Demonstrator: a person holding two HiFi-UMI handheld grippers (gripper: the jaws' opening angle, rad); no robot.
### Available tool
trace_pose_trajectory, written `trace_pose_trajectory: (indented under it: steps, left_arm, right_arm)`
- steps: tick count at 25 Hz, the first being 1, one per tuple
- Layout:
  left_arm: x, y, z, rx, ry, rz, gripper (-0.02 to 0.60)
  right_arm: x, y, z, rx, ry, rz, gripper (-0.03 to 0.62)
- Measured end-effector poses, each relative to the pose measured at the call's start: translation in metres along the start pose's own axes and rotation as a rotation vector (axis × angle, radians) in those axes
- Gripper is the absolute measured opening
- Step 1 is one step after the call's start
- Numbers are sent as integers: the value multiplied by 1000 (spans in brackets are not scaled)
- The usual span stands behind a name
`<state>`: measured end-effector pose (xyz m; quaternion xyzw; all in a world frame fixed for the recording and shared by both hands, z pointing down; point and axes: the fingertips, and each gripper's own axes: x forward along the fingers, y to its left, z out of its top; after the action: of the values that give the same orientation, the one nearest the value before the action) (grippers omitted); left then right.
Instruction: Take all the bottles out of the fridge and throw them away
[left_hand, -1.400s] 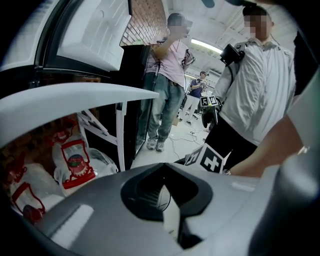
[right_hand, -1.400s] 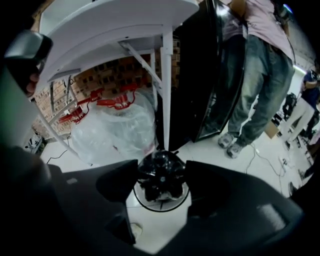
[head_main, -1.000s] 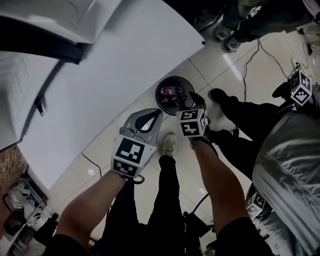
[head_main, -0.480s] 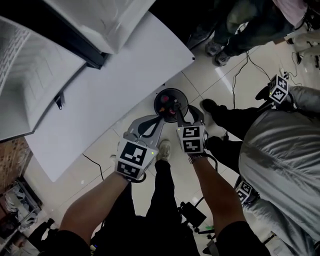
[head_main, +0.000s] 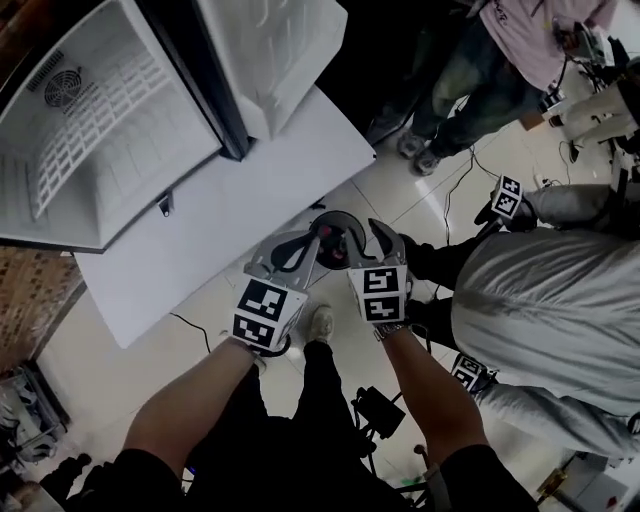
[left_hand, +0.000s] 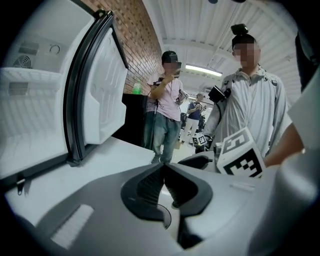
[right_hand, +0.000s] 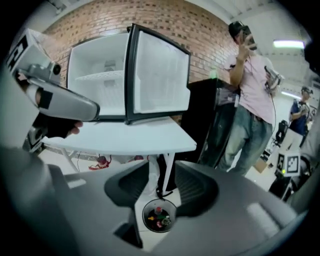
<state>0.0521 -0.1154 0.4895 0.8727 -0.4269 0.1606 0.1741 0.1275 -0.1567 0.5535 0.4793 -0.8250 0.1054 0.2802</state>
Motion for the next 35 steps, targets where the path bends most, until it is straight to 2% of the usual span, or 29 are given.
trace_pose_trajectory:
  steps: [9,19,29,35]
  left_arm:
    - [-53,14,59,25,-118,68,3]
    - [-119,35,110,47,-220,149,3]
    - [-194,50,147,73,-312,235,3]
    - [-245,67,163,78,-361,317,3]
  right_arm:
    - [-50,24,87,-48,-138,18,161]
    - [-97,68,180,-99,-278,86,161]
    - [-138,131,259,-157,-400,185,161]
    - [-157,176,300,-174,-479,274,161]
